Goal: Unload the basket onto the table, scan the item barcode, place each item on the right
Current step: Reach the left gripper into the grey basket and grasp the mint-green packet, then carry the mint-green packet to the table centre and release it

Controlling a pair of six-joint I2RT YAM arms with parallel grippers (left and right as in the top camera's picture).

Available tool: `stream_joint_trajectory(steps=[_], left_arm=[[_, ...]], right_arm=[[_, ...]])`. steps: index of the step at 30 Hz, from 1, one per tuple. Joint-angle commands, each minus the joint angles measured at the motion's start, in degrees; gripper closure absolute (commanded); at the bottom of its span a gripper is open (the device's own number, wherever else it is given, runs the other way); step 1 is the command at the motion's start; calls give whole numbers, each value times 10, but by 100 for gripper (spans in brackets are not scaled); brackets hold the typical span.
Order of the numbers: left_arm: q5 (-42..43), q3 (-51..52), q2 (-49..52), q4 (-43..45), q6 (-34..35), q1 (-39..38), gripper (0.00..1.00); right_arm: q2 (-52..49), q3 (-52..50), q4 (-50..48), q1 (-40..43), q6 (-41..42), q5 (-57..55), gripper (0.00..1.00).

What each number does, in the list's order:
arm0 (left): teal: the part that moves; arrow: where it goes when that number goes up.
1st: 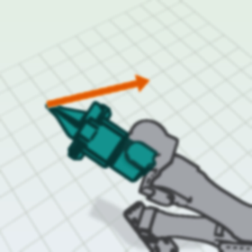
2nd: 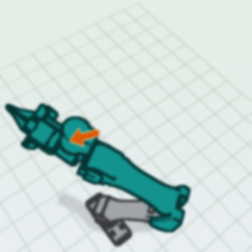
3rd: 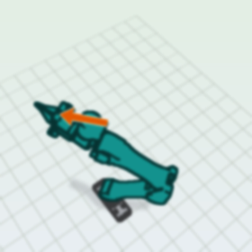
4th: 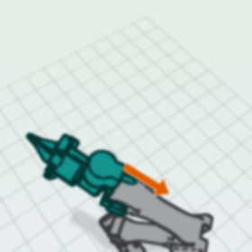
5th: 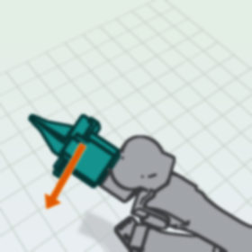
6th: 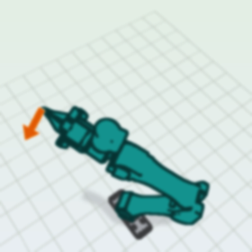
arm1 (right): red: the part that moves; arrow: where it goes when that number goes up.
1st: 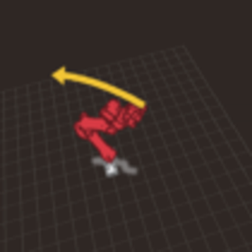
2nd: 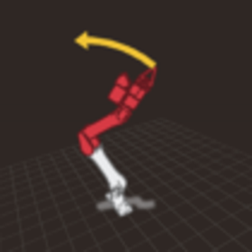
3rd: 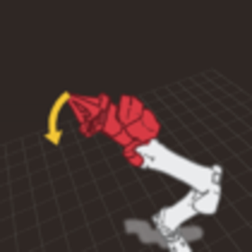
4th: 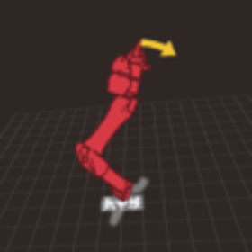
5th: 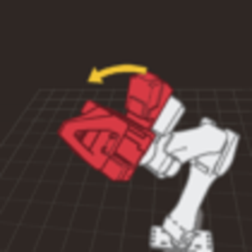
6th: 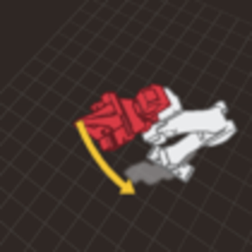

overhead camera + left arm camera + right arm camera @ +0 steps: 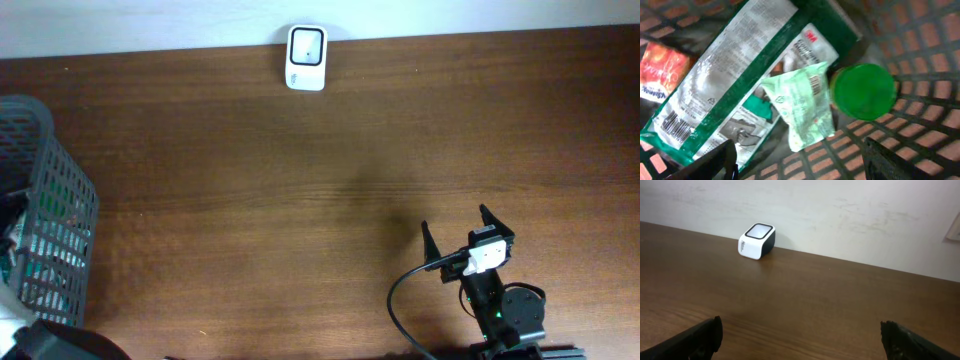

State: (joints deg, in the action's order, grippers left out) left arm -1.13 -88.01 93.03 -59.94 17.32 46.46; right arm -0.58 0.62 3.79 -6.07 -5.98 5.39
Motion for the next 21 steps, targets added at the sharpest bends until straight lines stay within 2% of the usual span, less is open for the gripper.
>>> stream_joint_trajectory(steps=[1, 3, 8, 9, 10, 11, 13, 16, 17, 19, 21], left_arm=[[-6, 69, 12, 40, -25, 30, 24], [17, 123, 23, 106, -44, 32, 25], [39, 137, 118, 141, -66, 26, 33], [37, 137, 122, 152, -68, 20, 43], [26, 137, 122, 163, -67, 18, 60], [26, 137, 122, 168, -67, 18, 69], [26, 138, 122, 177, -67, 18, 73], [26, 138, 122, 181, -67, 18, 95], [26, 137, 122, 179, -67, 18, 100], [27, 125, 106, 171, -67, 18, 100], [27, 87, 50, 170, -67, 18, 100]], right_arm=[[4, -3, 2, -3, 4, 1, 2], [4, -3, 2, -3, 4, 1, 2], [4, -3, 2, -3, 4, 1, 2], [4, -3, 2, -3, 4, 1, 2], [4, -3, 2, -3, 4, 1, 1], [4, -3, 2, -3, 4, 1, 1], [4, -3, 2, -3, 4, 1, 2], [4, -3, 2, -3, 4, 1, 2], [4, -3, 2, -3, 4, 1, 2], [4, -3, 2, -3, 4, 1, 2], [4, -3, 2, -3, 4, 1, 2]])
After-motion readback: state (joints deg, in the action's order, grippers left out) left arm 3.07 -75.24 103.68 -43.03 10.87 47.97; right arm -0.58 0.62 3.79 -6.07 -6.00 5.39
